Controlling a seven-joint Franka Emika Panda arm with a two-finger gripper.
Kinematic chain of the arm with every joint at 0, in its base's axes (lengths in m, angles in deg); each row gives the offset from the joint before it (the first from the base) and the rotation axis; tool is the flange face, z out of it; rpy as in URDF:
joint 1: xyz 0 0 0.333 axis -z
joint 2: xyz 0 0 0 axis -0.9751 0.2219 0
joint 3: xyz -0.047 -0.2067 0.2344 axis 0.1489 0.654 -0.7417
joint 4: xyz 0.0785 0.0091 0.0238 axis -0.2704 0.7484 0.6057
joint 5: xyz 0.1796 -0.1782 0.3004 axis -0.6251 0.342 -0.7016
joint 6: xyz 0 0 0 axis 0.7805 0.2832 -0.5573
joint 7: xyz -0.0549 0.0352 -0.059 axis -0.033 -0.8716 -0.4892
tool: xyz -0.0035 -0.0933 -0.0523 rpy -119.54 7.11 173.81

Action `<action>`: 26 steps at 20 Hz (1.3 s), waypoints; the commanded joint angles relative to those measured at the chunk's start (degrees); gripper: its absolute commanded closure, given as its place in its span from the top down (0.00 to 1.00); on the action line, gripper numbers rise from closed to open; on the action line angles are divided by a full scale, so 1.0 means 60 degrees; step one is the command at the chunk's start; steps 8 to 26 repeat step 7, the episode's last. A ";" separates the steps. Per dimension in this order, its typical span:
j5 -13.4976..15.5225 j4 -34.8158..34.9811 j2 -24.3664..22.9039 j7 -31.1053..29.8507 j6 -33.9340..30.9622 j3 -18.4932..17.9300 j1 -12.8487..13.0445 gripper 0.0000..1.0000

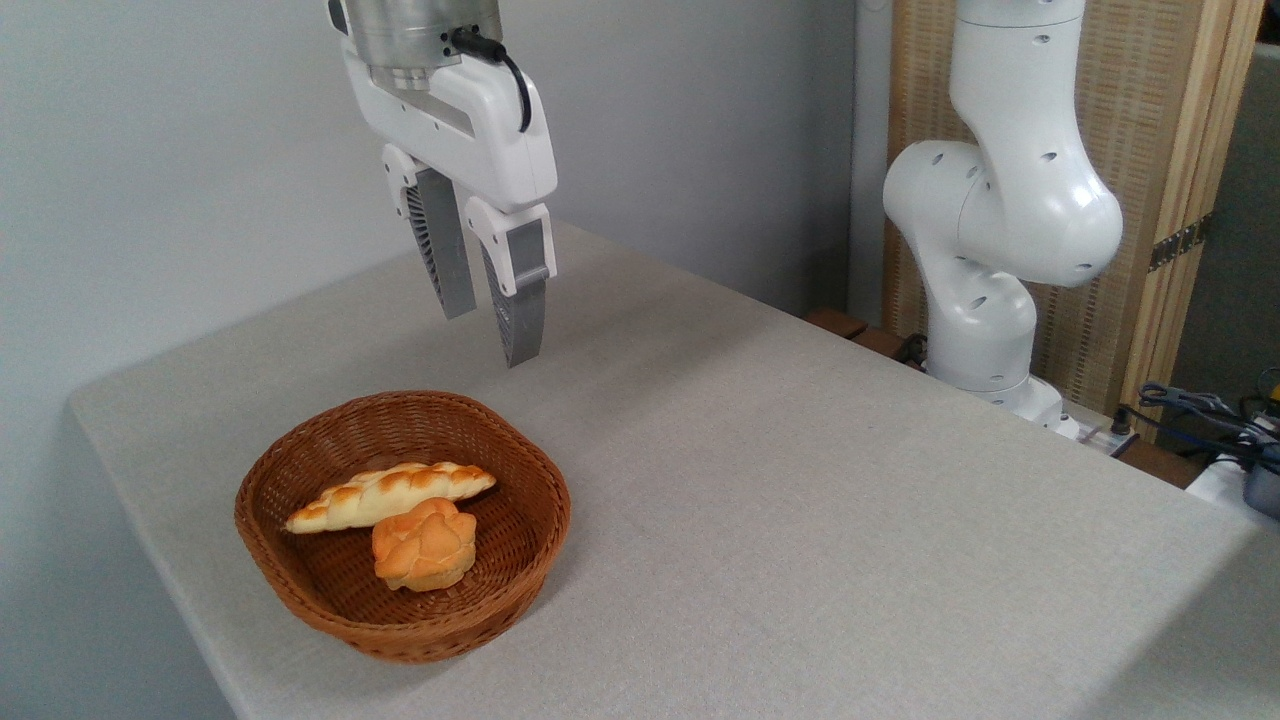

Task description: Put bread into the basket

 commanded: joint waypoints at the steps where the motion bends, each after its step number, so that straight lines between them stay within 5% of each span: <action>1: 0.0058 -0.0169 0.0087 -0.0150 -0.0283 0.0066 -0.0074 1.00; 26: 0.0058 -0.0184 0.0087 -0.0092 -0.0239 -0.0007 -0.0074 1.00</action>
